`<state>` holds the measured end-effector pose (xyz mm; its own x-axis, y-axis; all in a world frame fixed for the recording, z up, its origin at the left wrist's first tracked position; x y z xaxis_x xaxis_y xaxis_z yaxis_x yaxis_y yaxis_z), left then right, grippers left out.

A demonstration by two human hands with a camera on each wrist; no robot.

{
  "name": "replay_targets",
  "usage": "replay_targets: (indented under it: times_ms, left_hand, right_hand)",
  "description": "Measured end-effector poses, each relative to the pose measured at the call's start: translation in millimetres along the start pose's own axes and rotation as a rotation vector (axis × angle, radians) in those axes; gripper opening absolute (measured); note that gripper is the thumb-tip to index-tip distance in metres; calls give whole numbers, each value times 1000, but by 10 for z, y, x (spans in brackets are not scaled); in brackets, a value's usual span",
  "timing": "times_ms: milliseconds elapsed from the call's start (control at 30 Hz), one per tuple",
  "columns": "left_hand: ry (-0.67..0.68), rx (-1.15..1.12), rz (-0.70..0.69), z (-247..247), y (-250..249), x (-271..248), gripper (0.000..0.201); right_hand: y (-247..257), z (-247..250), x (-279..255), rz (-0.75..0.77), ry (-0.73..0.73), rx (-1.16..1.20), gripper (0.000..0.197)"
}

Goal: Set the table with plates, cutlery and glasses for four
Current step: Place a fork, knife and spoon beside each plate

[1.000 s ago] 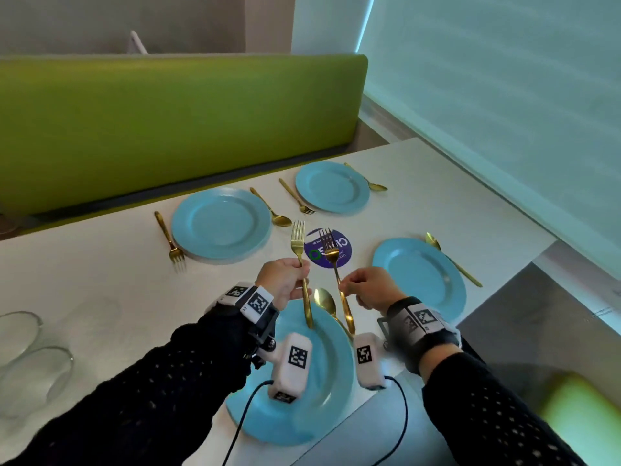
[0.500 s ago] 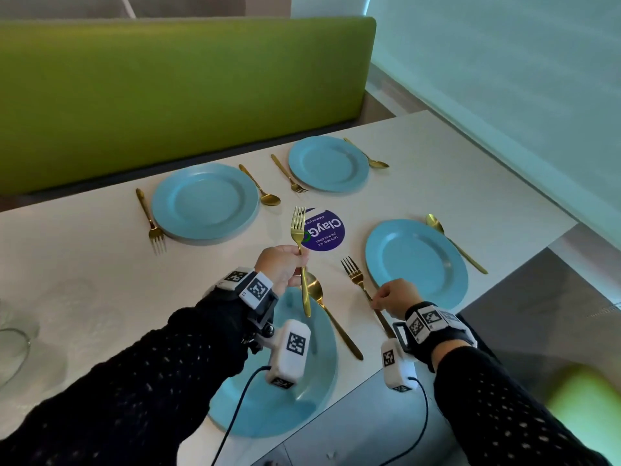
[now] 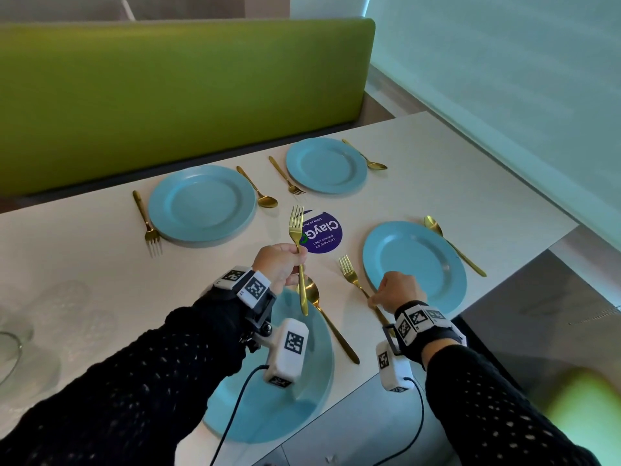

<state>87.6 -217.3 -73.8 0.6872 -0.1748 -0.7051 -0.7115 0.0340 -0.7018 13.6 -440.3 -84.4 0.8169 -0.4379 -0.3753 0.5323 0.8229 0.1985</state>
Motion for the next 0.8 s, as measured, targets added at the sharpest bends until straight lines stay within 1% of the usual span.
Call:
replay_targets:
  times_ms: [133, 300, 667, 800]
  left_hand:
    - [-1, 4, -3, -17, -9, -16, 13]
    - [7, 8, 5, -29, 28, -25, 12]
    - [-8, 15, 26, 17, 87, -13, 16]
    - [-9, 9, 25, 17, 102, -26, 13]
  right_hand:
    - [-37, 13, 10, -15, -11, 16, 36]
    - [-70, 28, 13, -17, -19, 17, 37]
    - [-100, 28, 7, -16, -42, 12, 34]
    - [-71, 48, -11, -17, -46, 30, 31]
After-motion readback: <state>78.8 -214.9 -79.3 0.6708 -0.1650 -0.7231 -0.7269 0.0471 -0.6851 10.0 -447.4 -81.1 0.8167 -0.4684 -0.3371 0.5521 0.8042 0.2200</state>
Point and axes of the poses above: each hand's wrist, its own x-axis towards the middle knuckle, its own z-axis out of the back of the hand, y = z × x, the point moved 7 cm from there along x, towards the middle knuckle, and after that the axes turned 7 degrees about z, right-handed, at the moved point
